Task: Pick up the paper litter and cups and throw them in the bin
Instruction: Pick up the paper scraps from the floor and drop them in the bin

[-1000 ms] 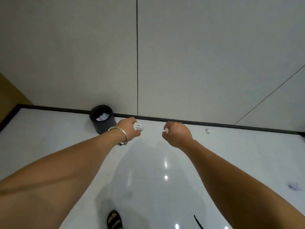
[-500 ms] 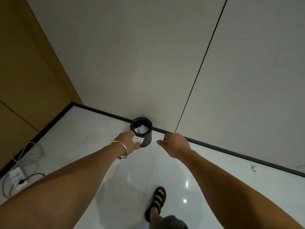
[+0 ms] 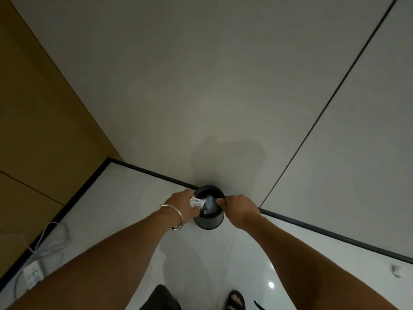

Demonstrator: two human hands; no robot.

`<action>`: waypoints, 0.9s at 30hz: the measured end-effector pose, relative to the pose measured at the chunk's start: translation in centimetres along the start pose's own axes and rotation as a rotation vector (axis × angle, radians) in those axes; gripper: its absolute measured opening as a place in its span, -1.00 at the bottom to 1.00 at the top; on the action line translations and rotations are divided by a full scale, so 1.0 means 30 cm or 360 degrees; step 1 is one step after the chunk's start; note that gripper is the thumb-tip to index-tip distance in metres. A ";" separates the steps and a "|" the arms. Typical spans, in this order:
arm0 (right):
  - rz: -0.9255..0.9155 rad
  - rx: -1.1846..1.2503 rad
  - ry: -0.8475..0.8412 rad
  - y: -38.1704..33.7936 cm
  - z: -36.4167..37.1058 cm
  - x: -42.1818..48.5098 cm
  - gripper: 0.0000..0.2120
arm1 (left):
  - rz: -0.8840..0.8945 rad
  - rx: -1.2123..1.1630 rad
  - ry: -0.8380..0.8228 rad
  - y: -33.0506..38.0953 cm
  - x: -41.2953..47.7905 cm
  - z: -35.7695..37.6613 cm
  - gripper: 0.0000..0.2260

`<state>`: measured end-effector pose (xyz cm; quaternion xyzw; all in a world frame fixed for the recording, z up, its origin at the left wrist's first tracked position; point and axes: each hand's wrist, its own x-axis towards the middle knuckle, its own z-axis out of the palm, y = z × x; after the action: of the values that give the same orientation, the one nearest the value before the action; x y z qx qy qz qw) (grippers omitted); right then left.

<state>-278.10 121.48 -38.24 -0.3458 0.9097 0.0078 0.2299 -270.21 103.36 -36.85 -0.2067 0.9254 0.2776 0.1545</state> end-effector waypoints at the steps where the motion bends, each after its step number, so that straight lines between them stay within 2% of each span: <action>1: 0.0000 0.0021 0.0021 -0.001 -0.003 0.043 -0.71 | 0.0000 0.0009 -0.0018 -0.015 0.050 -0.009 -0.76; 3: 0.0033 0.0089 0.0032 -0.005 -0.002 0.133 -0.77 | 0.0008 0.0023 -0.0071 -0.053 0.156 -0.022 -0.78; 9: 0.0409 0.0349 0.0041 -0.017 0.101 0.411 -0.81 | 0.0071 0.0077 -0.0353 -0.242 0.511 0.000 -0.81; 14: 0.0554 0.0526 -0.0002 -0.009 0.236 0.659 -0.78 | -0.0042 0.0188 -0.0527 -0.398 0.799 0.066 -0.72; 17: 0.0762 0.0747 0.0127 0.030 0.361 0.810 -0.80 | -0.0057 0.0187 -0.0590 -0.452 0.942 0.192 -0.74; 21: 0.1215 0.1264 0.0211 0.090 0.554 0.998 -0.57 | -0.0016 0.0131 -0.0586 -0.493 1.092 0.386 -0.76; 27: 0.1357 0.1813 0.0282 0.151 0.926 1.218 -0.54 | 0.0042 0.0085 -0.0524 -0.587 1.291 0.708 -0.71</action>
<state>-293.44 106.90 -79.23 0.2141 0.8435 -0.4073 0.2770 -291.89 90.74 -77.24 -0.1420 0.8972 0.2852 0.3059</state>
